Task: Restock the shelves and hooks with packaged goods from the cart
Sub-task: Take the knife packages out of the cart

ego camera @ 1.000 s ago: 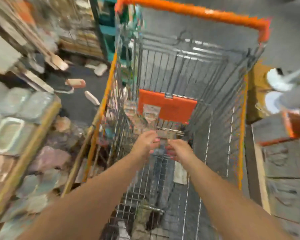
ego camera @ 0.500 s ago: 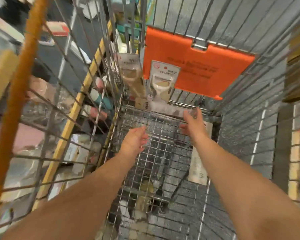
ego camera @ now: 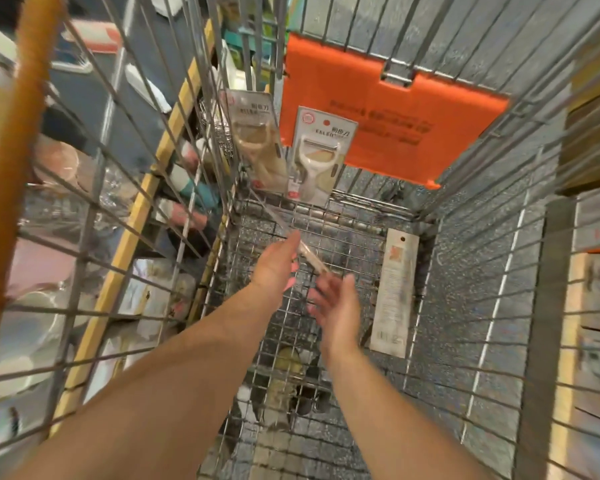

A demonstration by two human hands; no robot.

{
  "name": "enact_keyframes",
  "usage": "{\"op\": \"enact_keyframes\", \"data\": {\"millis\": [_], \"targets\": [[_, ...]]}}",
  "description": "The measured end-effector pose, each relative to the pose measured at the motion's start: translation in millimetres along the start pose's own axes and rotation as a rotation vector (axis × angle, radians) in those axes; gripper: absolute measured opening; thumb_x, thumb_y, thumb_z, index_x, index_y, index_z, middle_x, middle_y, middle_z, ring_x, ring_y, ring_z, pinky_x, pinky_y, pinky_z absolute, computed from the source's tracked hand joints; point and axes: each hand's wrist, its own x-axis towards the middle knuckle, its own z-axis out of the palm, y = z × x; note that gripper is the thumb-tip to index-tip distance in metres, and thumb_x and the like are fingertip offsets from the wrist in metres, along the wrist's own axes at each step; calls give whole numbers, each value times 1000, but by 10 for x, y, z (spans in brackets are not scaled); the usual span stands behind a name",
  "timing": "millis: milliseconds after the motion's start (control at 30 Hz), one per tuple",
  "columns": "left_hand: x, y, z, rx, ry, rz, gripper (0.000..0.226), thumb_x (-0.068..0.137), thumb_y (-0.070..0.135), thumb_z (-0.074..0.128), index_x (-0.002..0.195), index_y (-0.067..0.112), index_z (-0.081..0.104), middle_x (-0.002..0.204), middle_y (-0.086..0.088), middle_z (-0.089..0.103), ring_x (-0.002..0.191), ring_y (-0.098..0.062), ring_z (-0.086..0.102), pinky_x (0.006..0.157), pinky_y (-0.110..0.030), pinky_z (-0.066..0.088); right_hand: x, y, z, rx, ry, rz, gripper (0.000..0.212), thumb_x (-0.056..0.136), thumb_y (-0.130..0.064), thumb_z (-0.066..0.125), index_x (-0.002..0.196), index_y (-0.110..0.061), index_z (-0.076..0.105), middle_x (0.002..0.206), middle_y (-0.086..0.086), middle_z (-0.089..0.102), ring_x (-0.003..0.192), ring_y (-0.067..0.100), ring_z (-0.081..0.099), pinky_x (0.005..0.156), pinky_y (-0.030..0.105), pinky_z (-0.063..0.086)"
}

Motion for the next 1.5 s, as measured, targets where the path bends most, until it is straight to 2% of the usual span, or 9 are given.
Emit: {"op": "enact_keyframes", "data": {"millis": [100,233,367,567,767,933,1100,1267,1500], "targets": [[108,-82,-31,62,102,35,33,97,39,57,116,13,57,93,-1,60,104,-27,63,96,-41,51,-148,191,-21,-41,-51,105,46,104,-47,30,115,-17,63,97,2,69,84,18,60,69,29,46],[196,-186,-159,71,173,76,27,100,18,53,124,5,56,87,2,65,80,-11,66,65,-23,49,-75,139,-151,-119,-41,119,56,104,-48,25,116,-8,62,70,3,62,56,17,55,58,28,45],[265,-233,-209,50,125,35,41,97,39,56,128,12,51,109,-1,63,97,-18,63,79,-29,50,87,-4,-410,-242,-12,48,58,105,-47,22,118,-7,62,62,4,56,50,16,51,52,26,44],[444,-305,-77,49,188,15,61,89,39,68,135,8,41,88,2,55,91,-21,57,77,-33,47,322,-277,-682,-619,336,-304,34,100,-40,47,120,-15,58,103,3,59,80,13,58,66,22,49],[564,-300,178,228,378,53,85,72,56,76,131,2,47,118,-13,60,96,-24,59,75,-31,47,596,-186,-796,-993,397,-176,92,82,-52,70,152,-10,27,155,12,28,140,34,32,115,52,30],[487,-332,352,388,509,14,79,76,47,79,133,4,45,125,-13,49,109,-31,58,92,-42,51,568,-193,-771,-957,471,-292,53,95,-22,61,142,-7,43,133,10,53,119,30,54,97,38,44],[469,-370,333,359,499,83,63,77,40,79,121,4,52,116,-12,55,100,-29,63,87,-44,56,449,-231,-700,-868,368,-275,28,105,-33,38,101,-17,61,85,-6,63,86,24,66,74,36,54],[361,-487,217,97,429,170,30,86,23,73,100,7,52,97,-10,62,87,-28,64,75,-34,52,441,-208,-595,-550,190,-133,23,101,-33,50,87,-23,65,90,2,71,87,22,68,85,45,56],[92,-689,-304,15,87,125,31,86,18,71,116,17,61,113,-10,69,107,-34,65,97,-58,48,248,-202,-601,-360,-36,124,28,99,-32,55,109,-8,66,108,13,72,98,28,68,95,48,52]]}}
